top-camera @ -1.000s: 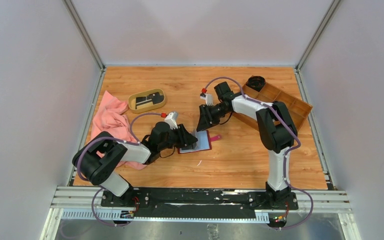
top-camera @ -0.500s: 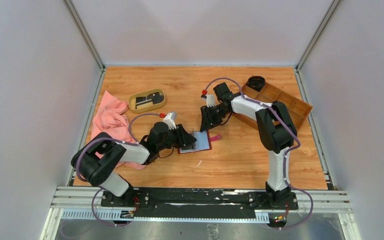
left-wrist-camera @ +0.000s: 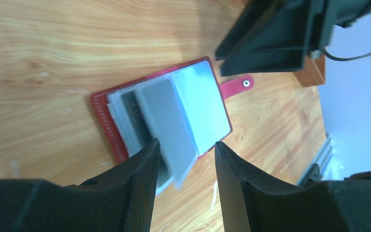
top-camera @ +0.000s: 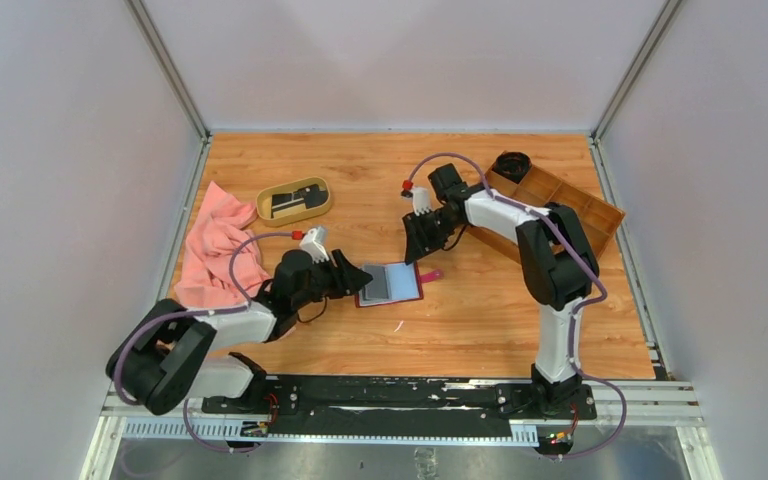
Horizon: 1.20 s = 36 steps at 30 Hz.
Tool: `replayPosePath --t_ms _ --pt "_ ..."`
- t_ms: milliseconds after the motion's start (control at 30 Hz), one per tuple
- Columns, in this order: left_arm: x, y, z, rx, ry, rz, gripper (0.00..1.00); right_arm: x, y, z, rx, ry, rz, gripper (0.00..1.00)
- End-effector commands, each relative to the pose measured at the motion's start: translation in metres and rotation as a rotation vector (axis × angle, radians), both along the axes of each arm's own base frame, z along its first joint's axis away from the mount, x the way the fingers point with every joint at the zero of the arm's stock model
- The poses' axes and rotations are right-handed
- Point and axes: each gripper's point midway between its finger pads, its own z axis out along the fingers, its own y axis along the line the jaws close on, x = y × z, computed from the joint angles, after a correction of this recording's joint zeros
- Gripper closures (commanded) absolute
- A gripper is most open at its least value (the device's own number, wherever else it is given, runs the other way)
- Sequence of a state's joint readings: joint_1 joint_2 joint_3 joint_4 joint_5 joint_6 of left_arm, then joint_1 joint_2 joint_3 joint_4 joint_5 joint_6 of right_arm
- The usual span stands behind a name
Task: Put the credit cards into the card holder
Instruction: Turn over the card slot in the card holder, then move the storage box to the center of the board.
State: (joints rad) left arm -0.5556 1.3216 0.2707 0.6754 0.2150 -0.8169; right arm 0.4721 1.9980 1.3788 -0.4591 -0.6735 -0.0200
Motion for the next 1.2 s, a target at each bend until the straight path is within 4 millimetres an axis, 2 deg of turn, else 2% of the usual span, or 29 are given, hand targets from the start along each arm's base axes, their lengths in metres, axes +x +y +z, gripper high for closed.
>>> replayPosePath --t_ms 0,167,233,300,400,467,500,567,600,667,700,800,900,967,1033,1167 --pt "-0.002 0.035 -0.011 0.126 -0.011 0.074 0.51 -0.008 -0.002 0.038 0.025 -0.132 0.089 0.58" --pt "-0.004 0.053 0.008 0.198 -0.107 0.084 0.49 -0.018 -0.007 0.086 0.078 -0.285 0.209 0.58" --pt "-0.002 0.059 0.024 0.219 -0.171 0.096 0.42 -0.023 -0.011 0.106 0.098 -0.365 0.266 0.58" --pt "0.001 0.066 0.045 0.241 -0.249 0.118 0.31 -0.026 -0.017 0.126 0.103 -0.462 0.308 0.58" --pt "0.005 0.079 0.069 0.314 -0.351 0.144 0.03 -0.030 -0.028 0.159 0.126 -0.596 0.333 0.57" --pt "0.011 0.093 0.089 0.371 -0.397 0.194 0.00 -0.029 -0.037 0.174 0.118 -0.675 0.338 0.55" --pt "0.011 0.102 0.092 0.413 -0.386 0.220 0.00 -0.029 -0.040 0.180 0.111 -0.708 0.341 0.54" --pt "0.017 0.117 0.107 0.470 -0.384 0.279 0.00 -0.030 -0.044 0.189 0.107 -0.757 0.355 0.45" --pt "0.020 0.119 0.114 0.476 -0.384 0.287 0.00 -0.032 -0.044 0.190 0.114 -0.759 0.359 0.36" --pt "0.031 0.119 0.123 0.473 -0.371 0.283 0.00 -0.039 -0.041 0.191 0.148 -0.735 0.382 0.31" --pt "0.036 0.119 0.132 0.471 -0.371 0.285 0.00 -0.044 -0.040 0.190 0.163 -0.706 0.400 0.30" --pt "0.061 0.123 0.139 0.524 -0.312 0.274 0.00 -0.059 -0.036 0.187 0.215 -0.643 0.444 0.29" --pt "0.088 0.126 0.152 0.602 -0.279 0.231 0.00 -0.064 -0.042 0.173 0.200 -0.664 0.488 0.29" --pt "0.108 0.133 0.150 0.682 -0.238 0.215 0.00 -0.064 -0.046 0.167 0.192 -0.656 0.484 0.30" --pt "0.129 0.141 0.139 0.743 -0.174 0.204 0.00 -0.061 -0.051 0.161 0.192 -0.639 0.468 0.30" --pt "0.165 0.152 0.113 0.720 -0.053 0.192 0.01 -0.053 -0.060 0.152 0.199 -0.597 0.428 0.30"
